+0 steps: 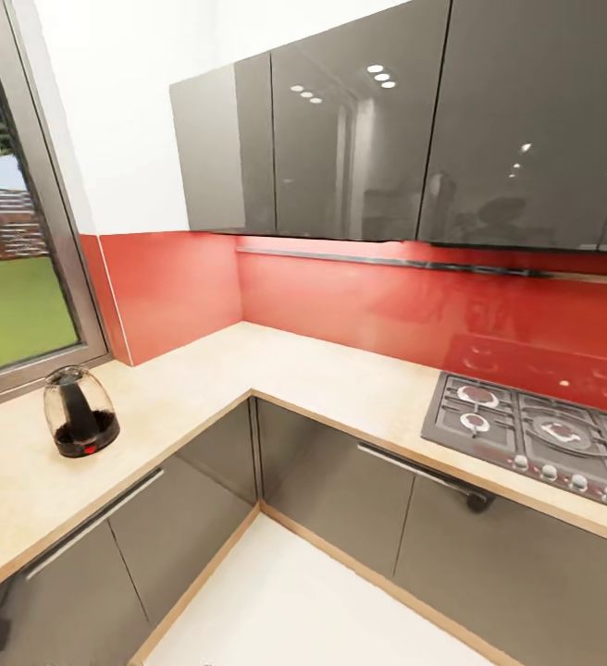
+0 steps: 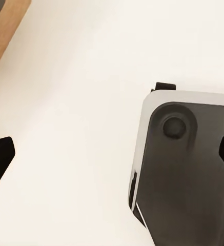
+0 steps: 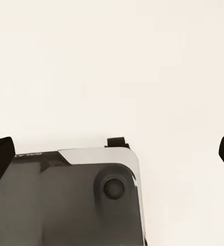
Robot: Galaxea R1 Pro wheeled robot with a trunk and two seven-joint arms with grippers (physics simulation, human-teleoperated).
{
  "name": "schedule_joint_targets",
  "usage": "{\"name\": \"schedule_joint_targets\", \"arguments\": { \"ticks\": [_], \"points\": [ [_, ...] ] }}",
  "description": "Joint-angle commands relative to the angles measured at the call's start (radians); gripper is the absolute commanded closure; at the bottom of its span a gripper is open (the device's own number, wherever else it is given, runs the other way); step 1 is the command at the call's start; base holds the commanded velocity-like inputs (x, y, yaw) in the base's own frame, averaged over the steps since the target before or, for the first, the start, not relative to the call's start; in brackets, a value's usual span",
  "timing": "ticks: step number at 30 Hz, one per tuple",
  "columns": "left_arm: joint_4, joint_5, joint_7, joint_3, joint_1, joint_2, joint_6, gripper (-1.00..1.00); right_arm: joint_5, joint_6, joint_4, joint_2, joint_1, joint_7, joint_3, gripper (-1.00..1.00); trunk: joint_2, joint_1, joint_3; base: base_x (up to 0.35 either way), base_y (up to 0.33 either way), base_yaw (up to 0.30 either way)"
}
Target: Set up a coffee station on the kitchen countertop: keep the coffee maker on the countertop, move the bottle of coffee from the kitchen shelf to the counter next to the coffee maker, place a paper coffee filter on top of the coffee maker, put the saucer next to the coffee maker with the coffee cup on the saucer, and place the electric kettle next to the coffee maker.
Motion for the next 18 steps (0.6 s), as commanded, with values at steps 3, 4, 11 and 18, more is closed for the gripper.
{"name": "schedule_joint_targets", "arguments": {
  "ticks": [3, 4, 11, 18],
  "points": [
    [0.001, 0.01, 0.003, -0.008, 0.0, 0.0, -0.002, -1.0, -0.008, -0.002, 0.0, 0.0, 0.0, -0.002, 0.01, -1.0, -0.001, 0.0, 0.001, 0.015, -0.002, 0.278],
    [0.001, 0.01, 0.003, -0.008, 0.0, 0.0, -0.002, -1.0, -0.008, -0.003, 0.0, 0.0, 0.0, -0.002, 0.01, -1.0, -0.001, 0.0, 0.001, 0.065, -0.02, 0.278],
    [0.001, 0.003, 0.003, -0.008, 0.0, 0.0, -0.002, -1.0, -0.007, -0.003, 0.0, 0.0, 0.0, -0.002, 0.01, -1.0, -0.001, 0.0, 0.004, 0.197, -0.142, 0.278],
    [0.001, 0.004, 0.003, -0.008, 0.0, 0.0, -0.002, -1.0, -0.007, -0.003, 0.001, 0.0, 0.0, -0.002, 0.01, -1.0, -0.001, 0.0, 0.006, 0.193, -0.211, 0.278]
  ]
}}
